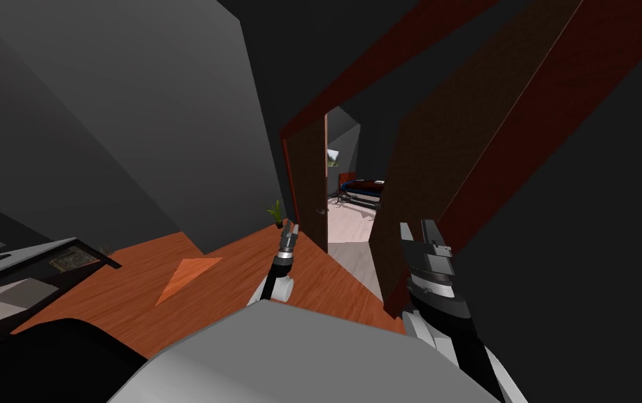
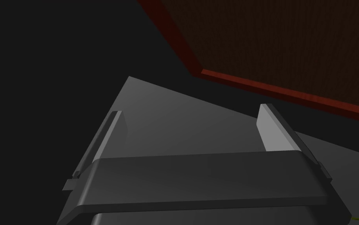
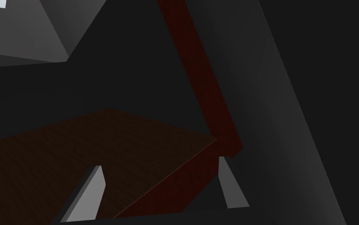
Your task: Push the door open
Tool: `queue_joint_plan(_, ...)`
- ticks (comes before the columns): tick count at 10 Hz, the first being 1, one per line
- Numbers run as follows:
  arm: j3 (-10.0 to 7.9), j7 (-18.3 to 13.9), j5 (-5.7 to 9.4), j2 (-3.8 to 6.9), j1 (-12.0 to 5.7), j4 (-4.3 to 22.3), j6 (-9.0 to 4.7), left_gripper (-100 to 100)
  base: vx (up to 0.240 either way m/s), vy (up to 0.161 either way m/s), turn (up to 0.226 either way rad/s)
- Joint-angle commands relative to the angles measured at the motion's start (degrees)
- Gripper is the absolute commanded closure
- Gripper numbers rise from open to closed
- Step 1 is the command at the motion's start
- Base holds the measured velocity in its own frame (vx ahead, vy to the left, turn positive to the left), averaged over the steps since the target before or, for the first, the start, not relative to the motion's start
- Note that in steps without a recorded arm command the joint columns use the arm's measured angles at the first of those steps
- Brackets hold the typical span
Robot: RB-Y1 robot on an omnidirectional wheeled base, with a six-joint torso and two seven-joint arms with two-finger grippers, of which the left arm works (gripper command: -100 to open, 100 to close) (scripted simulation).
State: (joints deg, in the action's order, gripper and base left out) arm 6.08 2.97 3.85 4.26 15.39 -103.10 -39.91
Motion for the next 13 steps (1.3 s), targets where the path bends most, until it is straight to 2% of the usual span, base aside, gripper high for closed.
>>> queue_joint_plan(1,0.62,0.0,-0.19,0.01,-0.83,1.9,0.09,-100,0.102,0.077,-0.048)
queue_joint_plan(13,3.81,-1.5,-0.7,1.06,-8.12,20.1,-1.8,-100,0.088,0.079,-0.051)
